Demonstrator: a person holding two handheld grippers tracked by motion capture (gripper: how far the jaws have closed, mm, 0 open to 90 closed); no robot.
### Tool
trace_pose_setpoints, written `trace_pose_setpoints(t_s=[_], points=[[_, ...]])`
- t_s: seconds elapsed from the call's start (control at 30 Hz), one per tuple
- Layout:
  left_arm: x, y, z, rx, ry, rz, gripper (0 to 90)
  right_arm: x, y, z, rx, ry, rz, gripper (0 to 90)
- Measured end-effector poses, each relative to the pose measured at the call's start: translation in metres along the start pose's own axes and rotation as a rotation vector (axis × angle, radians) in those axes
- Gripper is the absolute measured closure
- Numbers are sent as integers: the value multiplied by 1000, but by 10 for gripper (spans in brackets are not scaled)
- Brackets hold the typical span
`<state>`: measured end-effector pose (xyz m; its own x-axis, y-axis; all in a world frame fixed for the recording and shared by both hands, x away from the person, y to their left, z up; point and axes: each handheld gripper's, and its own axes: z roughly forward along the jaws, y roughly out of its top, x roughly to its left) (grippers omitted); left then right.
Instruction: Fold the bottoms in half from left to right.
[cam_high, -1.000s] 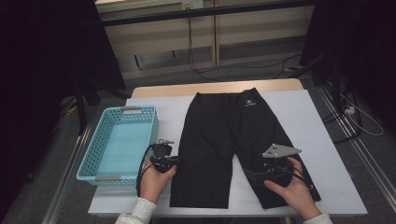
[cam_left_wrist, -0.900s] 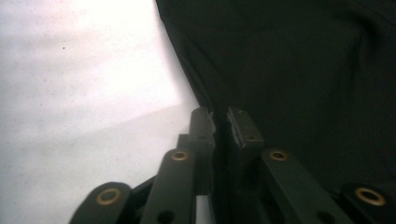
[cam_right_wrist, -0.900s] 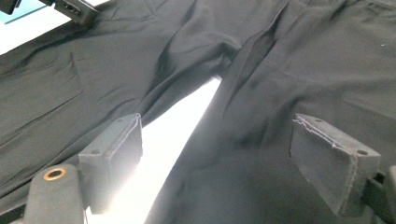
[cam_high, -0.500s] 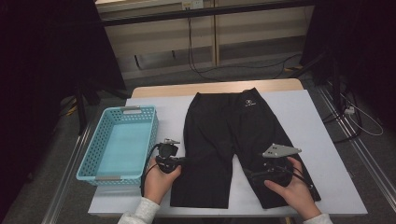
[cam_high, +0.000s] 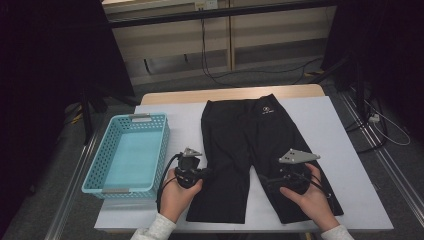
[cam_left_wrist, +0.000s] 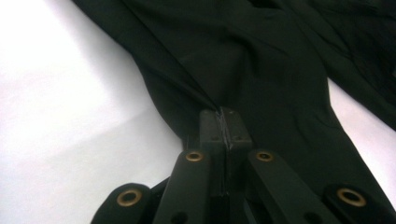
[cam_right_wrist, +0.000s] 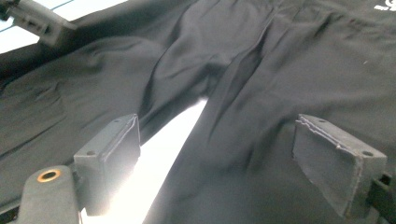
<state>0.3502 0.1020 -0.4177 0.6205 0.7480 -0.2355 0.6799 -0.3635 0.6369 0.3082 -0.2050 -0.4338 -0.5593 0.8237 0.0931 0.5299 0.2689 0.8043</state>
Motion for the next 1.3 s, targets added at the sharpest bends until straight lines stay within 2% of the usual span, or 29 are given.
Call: trace_pose_setpoints(t_s=[0.13,0.23,0.37,0.47,0.53,0.63,0.7,0.83,0.93,1.03,1.23,1.3], points=[[-4,0,1,-7,-20,10,894,-2,5,6,-5,-10,1,155],[-9,0,2,-15,-10,38,891,-1,8,11,-3,-17,-6,154],[-8,-2,5,-1,-17,35,881,0,9,13,2,-15,-13,154],[-8,-2,6,-22,-42,26,884,1,9,14,0,-17,-15,154],[-14,0,6,-39,-35,59,887,1,10,15,1,-18,-21,154],[-21,2,6,-47,-47,72,890,1,10,14,-2,-19,-17,154],[-21,2,8,-32,-47,82,887,0,10,14,-2,-22,-16,154],[-16,-1,13,2,-47,69,866,1,9,15,6,-17,-20,154],[-14,-5,16,9,-38,72,821,1,9,15,5,-15,-20,154],[-12,-7,17,10,-36,72,723,2,9,15,9,-11,-23,155],[-8,-9,12,3,14,87,475,3,9,15,9,-6,-24,155],[-6,-11,10,3,14,69,434,3,10,16,6,-5,-24,155]])
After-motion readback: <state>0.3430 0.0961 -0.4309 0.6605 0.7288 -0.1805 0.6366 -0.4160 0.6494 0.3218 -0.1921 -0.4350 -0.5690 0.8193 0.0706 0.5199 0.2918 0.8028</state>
